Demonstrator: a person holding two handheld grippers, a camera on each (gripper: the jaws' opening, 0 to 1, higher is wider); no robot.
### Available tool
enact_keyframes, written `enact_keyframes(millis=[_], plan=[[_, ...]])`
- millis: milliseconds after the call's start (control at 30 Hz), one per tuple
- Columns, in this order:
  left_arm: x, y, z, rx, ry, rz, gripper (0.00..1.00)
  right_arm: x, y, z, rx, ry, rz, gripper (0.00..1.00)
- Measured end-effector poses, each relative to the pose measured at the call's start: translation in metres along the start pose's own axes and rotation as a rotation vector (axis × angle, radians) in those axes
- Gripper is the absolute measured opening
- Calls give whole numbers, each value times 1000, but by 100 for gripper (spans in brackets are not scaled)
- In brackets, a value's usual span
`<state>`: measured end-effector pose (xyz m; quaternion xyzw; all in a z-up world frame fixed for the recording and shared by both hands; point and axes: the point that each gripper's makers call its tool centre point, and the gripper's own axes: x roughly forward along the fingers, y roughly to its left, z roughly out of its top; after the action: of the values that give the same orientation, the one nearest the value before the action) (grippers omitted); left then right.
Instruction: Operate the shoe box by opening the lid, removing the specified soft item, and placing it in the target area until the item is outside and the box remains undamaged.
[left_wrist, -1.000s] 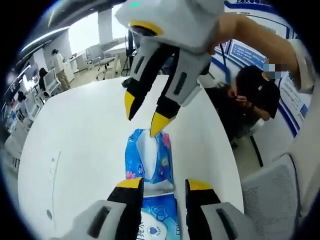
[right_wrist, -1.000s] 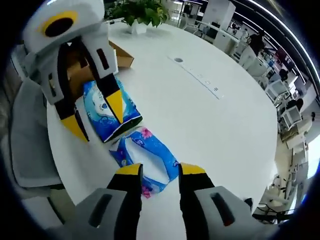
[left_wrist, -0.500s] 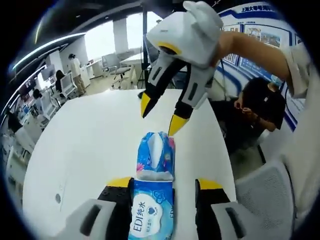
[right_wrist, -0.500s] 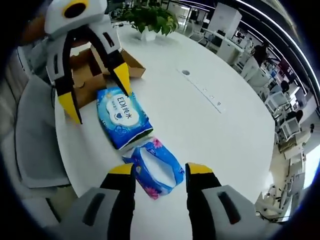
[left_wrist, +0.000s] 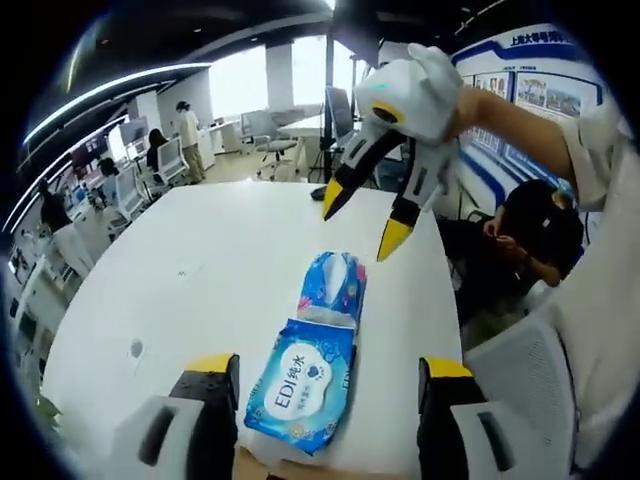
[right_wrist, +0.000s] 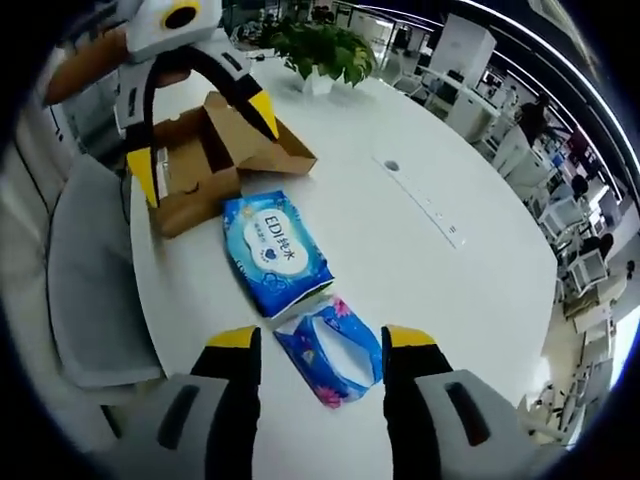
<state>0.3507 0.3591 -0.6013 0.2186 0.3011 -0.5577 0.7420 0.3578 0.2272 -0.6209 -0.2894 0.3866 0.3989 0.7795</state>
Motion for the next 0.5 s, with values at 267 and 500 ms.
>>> enact_keyframes(millis=[267,500], plan=[[-34,2,-23,-27,-23,35,84,-1,24,22,-38,-22,45,47],[-66,9,-42,-73,-58,79,87,3,42,41,-74,-36,81,48]])
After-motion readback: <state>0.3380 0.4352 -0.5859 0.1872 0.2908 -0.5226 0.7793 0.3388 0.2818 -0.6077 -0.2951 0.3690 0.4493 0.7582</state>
